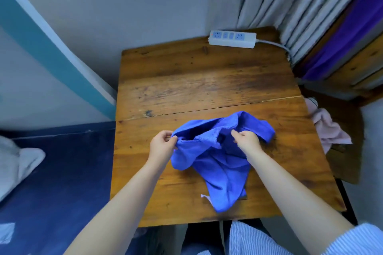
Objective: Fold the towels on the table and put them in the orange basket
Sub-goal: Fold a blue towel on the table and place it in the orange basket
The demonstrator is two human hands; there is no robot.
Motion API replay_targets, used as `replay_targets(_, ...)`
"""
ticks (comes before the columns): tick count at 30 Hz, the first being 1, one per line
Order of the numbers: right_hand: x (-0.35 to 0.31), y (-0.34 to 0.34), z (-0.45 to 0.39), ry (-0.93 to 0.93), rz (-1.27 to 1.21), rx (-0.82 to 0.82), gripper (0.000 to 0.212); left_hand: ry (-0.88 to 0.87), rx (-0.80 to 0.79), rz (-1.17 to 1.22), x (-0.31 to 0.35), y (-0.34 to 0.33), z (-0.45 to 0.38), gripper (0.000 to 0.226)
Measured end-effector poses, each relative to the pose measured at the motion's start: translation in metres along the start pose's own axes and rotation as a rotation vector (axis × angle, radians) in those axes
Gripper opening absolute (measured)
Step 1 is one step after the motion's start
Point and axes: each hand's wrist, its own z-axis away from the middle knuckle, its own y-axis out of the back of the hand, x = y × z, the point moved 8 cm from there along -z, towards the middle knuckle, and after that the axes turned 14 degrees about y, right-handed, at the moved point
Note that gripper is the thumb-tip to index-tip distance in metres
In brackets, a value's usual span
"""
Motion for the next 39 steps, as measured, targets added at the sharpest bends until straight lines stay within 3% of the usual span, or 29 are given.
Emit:
replay_targets(4, 0.004, -0.038, 0.020, -0.178, -0.200, -0.085, 0.041, -0.029, -0.035, -0.055, -0.004, 0.007, 0.004, 0.016)
replay_targets(9, -0.011, -0.042, 0.017, 0.002, -0.268, 0.042, 0.024, -0.041, -0.066, -0.121, -0.010, 0.013, 0.006, 0.019)
replay_targets(13, -0.030, -0.048, 0.013, 0.387, 0.244, -0.085, 0.041, 0.022, -0.040, -0.081, -0.016, 0.026, 0.003, 0.028)
replay_targets(17, -0.025, -0.068, 0.006, 0.394, 0.546, -0.163, 0.039, 0.051, -0.050, -0.079, -0.016, 0.034, 0.002, 0.031)
replay_targets(19, -0.031, -0.072, 0.005, 0.447, 0.588, -0.130, 0.027, 0.044, -0.028, -0.098, -0.012, 0.041, 0.000, 0.031)
replay_targets(22, -0.043, -0.058, 0.005, 0.472, 0.393, -0.026, 0.019, 0.044, 0.058, -0.116, -0.005, 0.056, -0.009, 0.032)
replay_targets(25, -0.064, -0.021, 0.009, 0.483, 0.282, 0.099, 0.017, 0.019, 0.165, -0.101, 0.002, 0.067, -0.018, 0.029)
replay_targets(28, -0.090, 0.029, 0.019, 0.539, 0.344, 0.229, 0.013, 0.001, 0.233, -0.124, 0.004, 0.064, -0.023, 0.018)
replay_targets(30, -0.085, 0.046, 0.024, 0.498, 0.528, 0.158, 0.011, 0.004, 0.217, -0.273, 0.002, 0.052, -0.028, 0.019)
replay_targets(32, -0.051, 0.045, 0.032, 0.337, 0.766, -0.053, 0.013, 0.032, 0.152, -0.464, -0.009, 0.036, -0.034, 0.022)
replay_targets(34, -0.003, 0.040, 0.047, 0.149, 0.847, -0.229, 0.026, 0.109, 0.068, -0.638, -0.030, 0.023, -0.036, 0.024)
replay_targets(36, 0.034, 0.039, 0.056, 0.032, 0.775, -0.292, 0.021, 0.172, 0.005, -0.772, -0.051, 0.015, -0.034, 0.027)
replay_targets(37, 0.044, 0.038, 0.058, 0.007, 0.678, -0.272, 0.011, 0.180, -0.011, -0.814, -0.058, 0.013, -0.034, 0.025)
replay_targets(39, 0.051, 0.042, 0.053, -0.011, 0.461, -0.145, 0.019, 0.179, -0.025, -0.840, -0.064, 0.011, -0.032, 0.024)
